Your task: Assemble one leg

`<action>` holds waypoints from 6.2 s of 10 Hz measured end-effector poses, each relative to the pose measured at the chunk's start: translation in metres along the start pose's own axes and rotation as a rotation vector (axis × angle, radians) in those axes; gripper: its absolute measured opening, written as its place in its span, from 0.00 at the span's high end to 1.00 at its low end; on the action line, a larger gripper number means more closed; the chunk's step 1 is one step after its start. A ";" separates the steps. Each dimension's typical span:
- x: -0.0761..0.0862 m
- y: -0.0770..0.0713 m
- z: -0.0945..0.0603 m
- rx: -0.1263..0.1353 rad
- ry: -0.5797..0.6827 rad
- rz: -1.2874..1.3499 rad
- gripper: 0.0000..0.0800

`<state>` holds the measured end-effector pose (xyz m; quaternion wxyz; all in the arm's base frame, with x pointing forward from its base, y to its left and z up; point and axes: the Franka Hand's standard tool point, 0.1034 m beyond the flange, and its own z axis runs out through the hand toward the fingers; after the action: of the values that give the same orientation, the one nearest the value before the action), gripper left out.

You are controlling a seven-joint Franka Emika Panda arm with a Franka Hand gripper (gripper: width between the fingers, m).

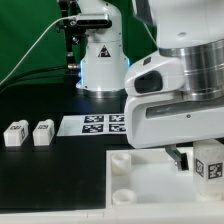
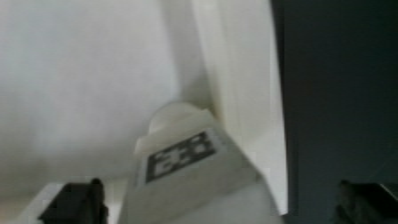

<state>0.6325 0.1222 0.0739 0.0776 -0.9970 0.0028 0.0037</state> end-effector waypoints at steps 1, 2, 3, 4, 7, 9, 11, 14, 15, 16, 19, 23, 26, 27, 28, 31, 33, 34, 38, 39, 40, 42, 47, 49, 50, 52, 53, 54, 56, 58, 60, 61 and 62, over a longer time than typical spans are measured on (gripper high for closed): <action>0.001 -0.003 -0.001 -0.011 0.005 -0.036 0.19; 0.000 -0.004 0.001 0.002 0.003 0.026 0.19; 0.000 -0.004 0.001 0.002 0.003 0.016 0.34; 0.000 -0.005 0.001 0.006 0.002 0.079 0.34; 0.001 0.002 0.001 0.008 0.001 0.394 0.61; 0.003 0.008 0.002 0.053 -0.009 0.721 0.62; 0.004 0.011 0.003 0.088 -0.020 1.065 0.62; 0.004 0.008 0.003 0.127 -0.064 1.569 0.62; 0.004 0.009 0.003 0.132 -0.065 1.617 0.62; 0.003 0.008 0.004 0.130 -0.068 1.644 0.61; 0.001 0.004 0.008 0.131 -0.040 1.459 0.23; -0.002 -0.001 0.010 0.097 -0.002 0.930 0.19; -0.002 0.006 0.007 0.035 0.001 0.474 0.19; 0.002 0.009 0.003 0.003 0.014 0.284 0.19; 0.003 0.006 0.003 -0.012 0.022 0.204 0.19; 0.003 0.002 0.004 0.004 0.021 0.361 0.35; 0.000 0.004 0.005 0.009 0.010 0.544 0.52; 0.001 0.005 0.005 0.019 0.010 0.640 0.62; 0.001 0.010 0.006 0.117 -0.009 1.243 0.62; 0.001 0.009 0.007 0.141 -0.020 1.392 0.62; 0.001 0.009 0.007 0.155 -0.032 1.468 0.62; 0.001 0.007 0.007 0.164 -0.031 1.551 0.62; 0.000 0.005 0.004 0.106 -0.011 1.115 0.20; 0.000 -0.002 0.005 0.063 0.017 0.844 0.19; 0.000 0.000 0.005 0.061 0.019 0.773 0.19; 0.001 0.003 0.003 0.037 0.028 0.475 0.19; 0.004 0.004 0.001 0.023 0.036 0.337 0.19; 0.004 0.005 0.001 0.018 0.039 0.251 0.19; 0.004 0.006 0.004 0.004 0.041 0.040 0.19; 0.004 0.006 0.004 0.005 0.041 0.081 0.52; 0.004 0.009 0.004 0.006 0.041 0.196 0.63; 0.004 0.010 0.004 0.006 0.040 0.261 0.63; 0.004 0.011 0.004 0.008 0.040 0.385 0.63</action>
Offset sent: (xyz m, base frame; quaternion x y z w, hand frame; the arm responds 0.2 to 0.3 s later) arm 0.0000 0.0000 0.0000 0.0000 0.0000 0.0899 0.9960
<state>0.6366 0.1123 0.0679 0.0791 -0.9776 0.1949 -0.0015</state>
